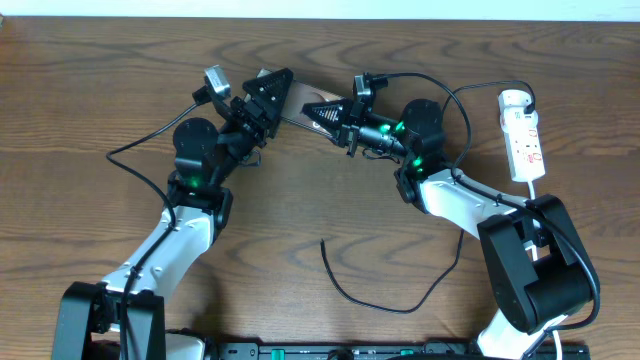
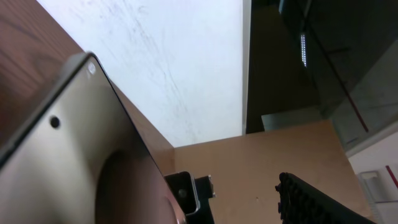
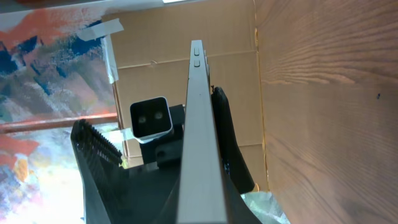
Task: Plug charger to phone and switch on socket
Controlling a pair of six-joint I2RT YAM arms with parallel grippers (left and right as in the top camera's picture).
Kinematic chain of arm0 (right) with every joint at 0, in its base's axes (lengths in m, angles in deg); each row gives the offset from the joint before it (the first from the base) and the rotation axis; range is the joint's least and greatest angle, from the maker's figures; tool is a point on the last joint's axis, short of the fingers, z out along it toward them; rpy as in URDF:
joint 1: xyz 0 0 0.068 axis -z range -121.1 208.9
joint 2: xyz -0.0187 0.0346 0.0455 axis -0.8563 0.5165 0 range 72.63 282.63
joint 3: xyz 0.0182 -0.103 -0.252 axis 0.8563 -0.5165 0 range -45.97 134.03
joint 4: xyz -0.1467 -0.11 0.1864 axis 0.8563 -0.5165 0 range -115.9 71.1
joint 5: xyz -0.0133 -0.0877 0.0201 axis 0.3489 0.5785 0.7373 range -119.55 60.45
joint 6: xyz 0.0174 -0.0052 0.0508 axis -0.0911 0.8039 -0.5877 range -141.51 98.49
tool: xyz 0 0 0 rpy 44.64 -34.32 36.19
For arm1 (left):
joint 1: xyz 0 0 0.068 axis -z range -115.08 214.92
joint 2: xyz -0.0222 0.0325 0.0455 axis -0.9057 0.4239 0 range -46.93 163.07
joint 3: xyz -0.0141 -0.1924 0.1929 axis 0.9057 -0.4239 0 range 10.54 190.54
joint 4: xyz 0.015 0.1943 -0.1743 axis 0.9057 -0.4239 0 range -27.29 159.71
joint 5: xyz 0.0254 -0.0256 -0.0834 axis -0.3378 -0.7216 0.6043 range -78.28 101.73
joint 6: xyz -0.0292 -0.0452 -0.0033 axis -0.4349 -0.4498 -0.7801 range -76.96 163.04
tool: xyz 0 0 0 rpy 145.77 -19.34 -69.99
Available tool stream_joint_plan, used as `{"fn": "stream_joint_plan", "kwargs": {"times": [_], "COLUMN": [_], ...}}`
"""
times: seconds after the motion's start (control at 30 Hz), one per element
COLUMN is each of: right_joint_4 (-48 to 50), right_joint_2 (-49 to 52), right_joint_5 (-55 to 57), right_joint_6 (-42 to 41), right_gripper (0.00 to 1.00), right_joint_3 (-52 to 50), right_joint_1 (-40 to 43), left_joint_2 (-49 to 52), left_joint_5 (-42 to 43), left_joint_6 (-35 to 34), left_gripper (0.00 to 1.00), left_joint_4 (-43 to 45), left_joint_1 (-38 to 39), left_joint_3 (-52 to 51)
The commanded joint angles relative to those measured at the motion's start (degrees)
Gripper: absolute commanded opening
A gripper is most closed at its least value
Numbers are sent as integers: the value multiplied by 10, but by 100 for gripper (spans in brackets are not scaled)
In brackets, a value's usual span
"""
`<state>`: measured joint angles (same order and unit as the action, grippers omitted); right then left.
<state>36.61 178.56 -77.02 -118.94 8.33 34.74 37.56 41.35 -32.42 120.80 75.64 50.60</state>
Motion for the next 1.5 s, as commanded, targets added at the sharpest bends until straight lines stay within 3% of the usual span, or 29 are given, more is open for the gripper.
{"fn": "stream_joint_plan", "kwargs": {"times": [0.0, 0.17, 0.47, 0.57, 0.6, 0.63, 0.73, 0.8, 1.47], "right_joint_4": [9, 9, 8, 7, 7, 5, 2, -4, -26], "right_joint_2": [-4, -4, -4, -4, -4, -4, -4, -4, -4], "right_joint_5": [-14, -22, -27, -27, -27, -28, -29, -29, -31], "right_joint_6": [12, 13, 18, 19, 19, 19, 24, 24, 38], "right_gripper": [1, 1, 1, 1, 1, 1, 1, 1, 2], "right_joint_3": [6, 6, 6, 6, 6, 6, 6, 6, 6], "right_joint_1": [2, 2, -2, -6, -7, -8, -12, -16, -19], "left_joint_2": [-10, -10, -10, -10, -10, -10, -10, -10, -10], "left_joint_5": [-3, -3, -3, -3, -4, -4, -8, -8, -23], "left_joint_6": [22, 23, 21, 21, 21, 21, 21, 21, 22], "left_gripper": [82, 82, 57, 55, 49, 35, 14, 8, 8], "left_joint_4": [0, -7, -6, -6, -6, -6, -6, -6, -6], "left_joint_1": [-11, -20, -20, -20, -20, -20, -20, -20, -20], "left_joint_3": [10, 10, 10, 10, 10, 10, 10, 10, 10]}}
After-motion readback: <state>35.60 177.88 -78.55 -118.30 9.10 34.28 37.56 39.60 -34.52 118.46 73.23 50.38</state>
